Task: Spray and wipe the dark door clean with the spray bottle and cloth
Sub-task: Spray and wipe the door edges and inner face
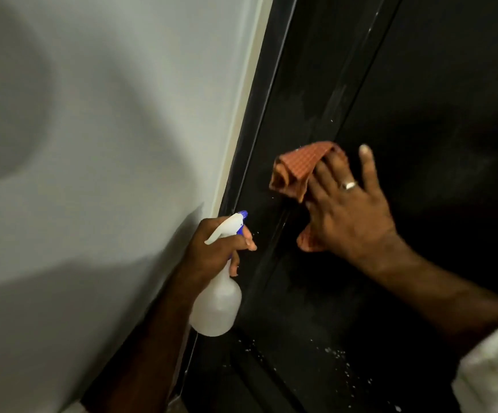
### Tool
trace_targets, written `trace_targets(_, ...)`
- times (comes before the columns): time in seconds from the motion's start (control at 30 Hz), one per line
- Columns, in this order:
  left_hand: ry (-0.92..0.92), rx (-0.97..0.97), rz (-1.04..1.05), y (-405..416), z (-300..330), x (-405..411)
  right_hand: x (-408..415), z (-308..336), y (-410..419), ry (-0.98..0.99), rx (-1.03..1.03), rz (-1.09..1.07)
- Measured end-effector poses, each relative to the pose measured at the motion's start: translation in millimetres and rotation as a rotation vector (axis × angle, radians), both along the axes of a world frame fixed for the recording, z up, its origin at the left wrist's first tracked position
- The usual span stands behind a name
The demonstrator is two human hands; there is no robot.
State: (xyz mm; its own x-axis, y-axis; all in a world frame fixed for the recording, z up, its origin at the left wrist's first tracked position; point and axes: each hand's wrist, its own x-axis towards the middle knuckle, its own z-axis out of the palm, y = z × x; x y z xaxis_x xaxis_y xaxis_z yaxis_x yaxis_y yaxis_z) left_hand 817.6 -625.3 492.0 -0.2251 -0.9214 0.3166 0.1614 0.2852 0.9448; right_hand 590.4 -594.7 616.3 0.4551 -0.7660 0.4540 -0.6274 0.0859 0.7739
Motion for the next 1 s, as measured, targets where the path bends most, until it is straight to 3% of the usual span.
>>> trace_targets(0.1,-0.043,-0.002,0.025,-11,7,13,11,47,-15,-0.087,-0.174,-0.059)
trace_targets(0.17,-0.022,-0.012,0.023,-14,13,15,17,42,-22,-0.066,-0.135,-0.096)
trace_targets(0.33,0.023,0.024,-0.034,-10,15,5,3,-38,-3,0.15,0.367,-0.09)
trace_targets(0.4,0.006,0.054,-0.05,-8,16,-2,1,-40,-2,0.221,0.462,-0.124)
trace_targets(0.47,0.003,0.075,-0.04,-9,17,-7,3,-12,-3,0.226,0.37,-0.078)
trace_targets(0.6,0.004,0.156,0.003,-17,17,-10,6,79,-19,0.129,-0.032,-0.012)
trace_targets(0.73,-0.013,0.093,0.001,-16,19,-10,30,99,-56,0.094,-0.145,-0.064)
trace_targets(0.83,0.031,0.043,0.031,-12,20,-8,41,54,-68,0.137,0.03,-0.077)
trace_targets(1.0,0.083,-0.023,0.057,-6,16,2,38,-70,-53,0.284,0.527,-0.135)
